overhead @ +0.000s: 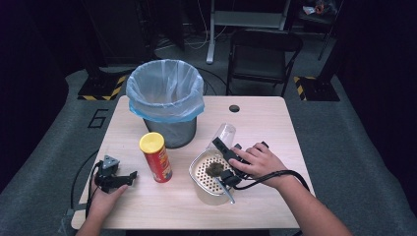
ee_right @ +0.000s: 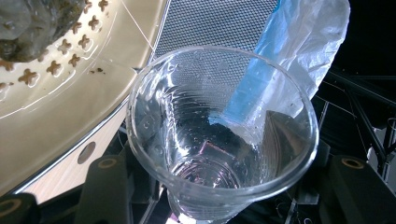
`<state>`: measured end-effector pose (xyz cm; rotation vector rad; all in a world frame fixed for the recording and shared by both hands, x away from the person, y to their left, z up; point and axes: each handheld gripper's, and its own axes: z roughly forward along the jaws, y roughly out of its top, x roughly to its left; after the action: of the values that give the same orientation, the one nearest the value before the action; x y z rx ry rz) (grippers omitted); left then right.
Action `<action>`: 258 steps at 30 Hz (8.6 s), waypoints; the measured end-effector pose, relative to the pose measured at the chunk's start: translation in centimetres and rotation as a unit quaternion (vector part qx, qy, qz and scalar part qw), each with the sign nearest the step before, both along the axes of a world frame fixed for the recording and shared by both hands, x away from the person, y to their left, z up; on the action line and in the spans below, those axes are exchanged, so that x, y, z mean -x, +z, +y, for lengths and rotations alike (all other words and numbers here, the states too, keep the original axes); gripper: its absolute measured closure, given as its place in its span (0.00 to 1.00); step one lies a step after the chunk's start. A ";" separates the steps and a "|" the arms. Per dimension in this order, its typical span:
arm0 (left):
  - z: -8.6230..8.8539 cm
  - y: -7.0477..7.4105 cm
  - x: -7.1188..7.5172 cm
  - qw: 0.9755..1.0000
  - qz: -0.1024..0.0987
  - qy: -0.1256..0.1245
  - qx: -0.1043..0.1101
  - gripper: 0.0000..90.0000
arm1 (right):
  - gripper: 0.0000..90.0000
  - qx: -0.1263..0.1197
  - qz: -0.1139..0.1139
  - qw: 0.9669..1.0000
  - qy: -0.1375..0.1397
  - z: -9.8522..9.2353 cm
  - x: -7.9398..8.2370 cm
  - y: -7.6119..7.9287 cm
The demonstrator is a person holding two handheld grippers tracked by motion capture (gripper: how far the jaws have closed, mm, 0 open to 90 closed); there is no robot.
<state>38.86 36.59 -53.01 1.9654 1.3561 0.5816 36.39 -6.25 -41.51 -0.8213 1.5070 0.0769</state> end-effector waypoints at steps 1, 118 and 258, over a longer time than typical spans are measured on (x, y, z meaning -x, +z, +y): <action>0.0 0.0 0.0 1.000 0.000 0.000 0.000 0.14 | 0.45 -0.001 0.001 1.000 -0.002 0.0 0.0 0.0; -0.1 -0.1 -0.1 1.000 -0.004 0.002 0.002 0.13 | 0.45 -0.633 0.574 0.519 0.000 -3.5 -2.3 9.7; -9.5 6.4 1.2 0.989 -0.051 -0.128 0.060 0.26 | 0.36 -0.667 0.458 0.515 -0.284 -15.0 -3.5 -4.1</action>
<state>37.65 27.07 -46.61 1.9447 1.0306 0.4616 39.90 -21.29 -45.65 1.2141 1.9318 1.1793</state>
